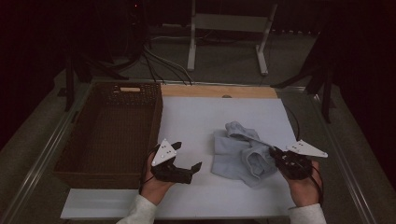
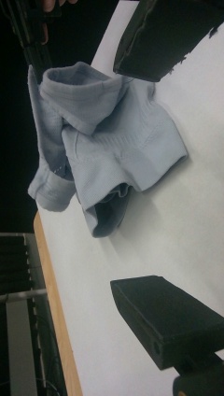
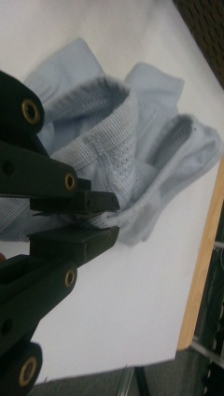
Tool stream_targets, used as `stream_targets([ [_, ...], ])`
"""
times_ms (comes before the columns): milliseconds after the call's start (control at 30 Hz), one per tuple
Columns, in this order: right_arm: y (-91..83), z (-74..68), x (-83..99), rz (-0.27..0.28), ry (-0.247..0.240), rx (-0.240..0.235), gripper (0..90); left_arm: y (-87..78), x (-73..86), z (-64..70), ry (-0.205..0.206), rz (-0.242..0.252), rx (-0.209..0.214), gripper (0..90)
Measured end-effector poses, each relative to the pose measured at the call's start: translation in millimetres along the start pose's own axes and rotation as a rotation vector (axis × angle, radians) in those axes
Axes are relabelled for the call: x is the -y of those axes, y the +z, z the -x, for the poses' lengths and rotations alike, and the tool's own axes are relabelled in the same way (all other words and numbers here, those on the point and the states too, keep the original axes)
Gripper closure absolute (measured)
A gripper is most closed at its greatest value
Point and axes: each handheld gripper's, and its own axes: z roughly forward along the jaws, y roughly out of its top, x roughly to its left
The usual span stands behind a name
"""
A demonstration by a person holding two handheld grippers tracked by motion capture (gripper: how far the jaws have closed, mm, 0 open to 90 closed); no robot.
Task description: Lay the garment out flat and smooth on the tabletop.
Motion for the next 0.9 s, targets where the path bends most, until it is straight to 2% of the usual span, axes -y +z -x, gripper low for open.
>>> stream_targets([
  [633,-11.1,30.9,7.6,0.000,0.086,0.092,82.7,-1.0,-0.5,-0.9,-0.004,0.006,-0.001,0.9],
  [767,-7.8,33.8,11.2,-0.031,0.088,0.107,82.2,-0.3,-0.3,-0.2,0.000,0.000,0.000,0.9],
  [900,-3.3,35.3,13.9,-0.060,0.092,0.096,78.8,-0.4,-0.3,-0.3,0.000,0.001,0.001,0.9],
])
